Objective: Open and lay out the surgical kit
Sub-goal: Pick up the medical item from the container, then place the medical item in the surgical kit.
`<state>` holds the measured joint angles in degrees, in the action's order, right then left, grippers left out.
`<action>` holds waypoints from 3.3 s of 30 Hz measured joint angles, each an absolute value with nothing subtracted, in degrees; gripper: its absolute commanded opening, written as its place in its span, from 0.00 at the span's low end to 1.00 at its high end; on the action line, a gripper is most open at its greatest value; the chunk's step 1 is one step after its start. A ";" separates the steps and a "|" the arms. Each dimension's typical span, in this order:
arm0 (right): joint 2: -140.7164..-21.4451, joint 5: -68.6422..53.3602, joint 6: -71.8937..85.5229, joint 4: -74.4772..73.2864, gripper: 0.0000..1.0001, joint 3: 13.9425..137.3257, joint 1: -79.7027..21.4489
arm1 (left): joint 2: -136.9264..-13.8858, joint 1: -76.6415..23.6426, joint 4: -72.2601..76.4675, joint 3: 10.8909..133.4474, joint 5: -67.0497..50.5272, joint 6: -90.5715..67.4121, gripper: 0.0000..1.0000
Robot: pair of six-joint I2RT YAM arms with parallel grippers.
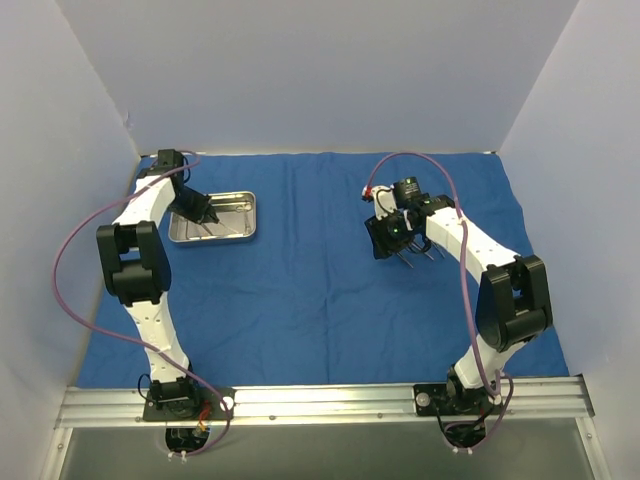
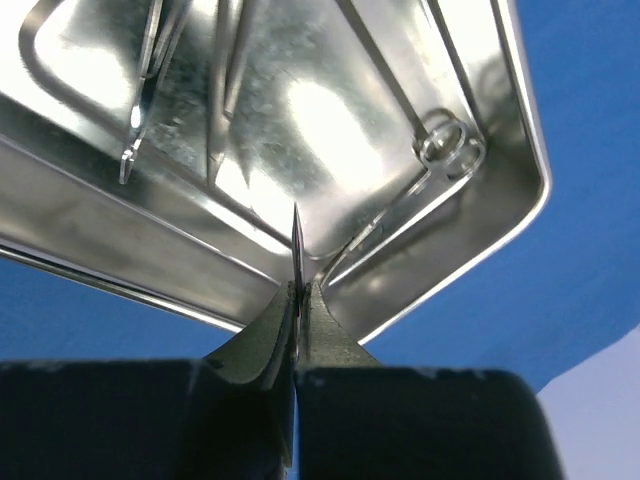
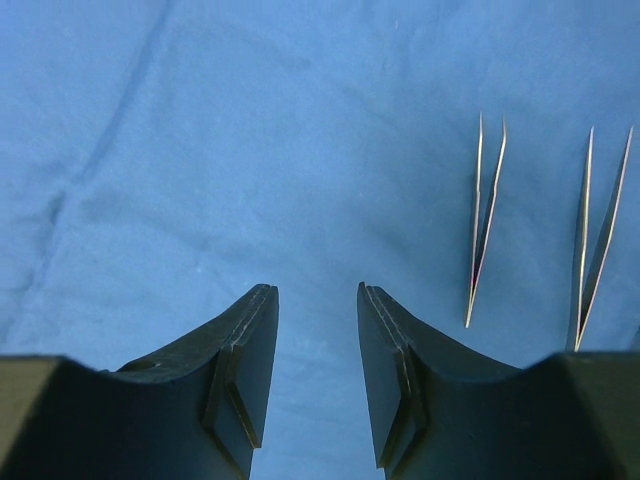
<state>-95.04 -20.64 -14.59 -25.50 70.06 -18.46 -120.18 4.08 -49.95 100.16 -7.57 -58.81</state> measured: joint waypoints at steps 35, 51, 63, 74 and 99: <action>-96.90 -70.91 -2.57 -8.45 0.40 78.37 -25.47 | -95.07 -11.79 16.10 66.22 -66.13 -46.17 0.02; -96.99 -69.82 1.63 -4.69 0.31 80.14 -26.68 | -95.64 -17.17 37.69 63.81 -68.69 -60.18 0.02; -97.41 -69.95 5.58 -2.94 0.00 79.90 -26.41 | -98.78 -18.22 50.33 63.59 -70.50 -68.18 0.33; -97.41 -54.28 -3.84 -15.84 0.00 79.99 -26.72 | -97.08 -11.90 39.79 60.73 -67.66 -62.48 0.94; -109.23 -4.67 -11.55 -40.16 0.00 83.29 -26.33 | -89.03 -3.38 -18.02 63.40 -47.48 -23.79 0.94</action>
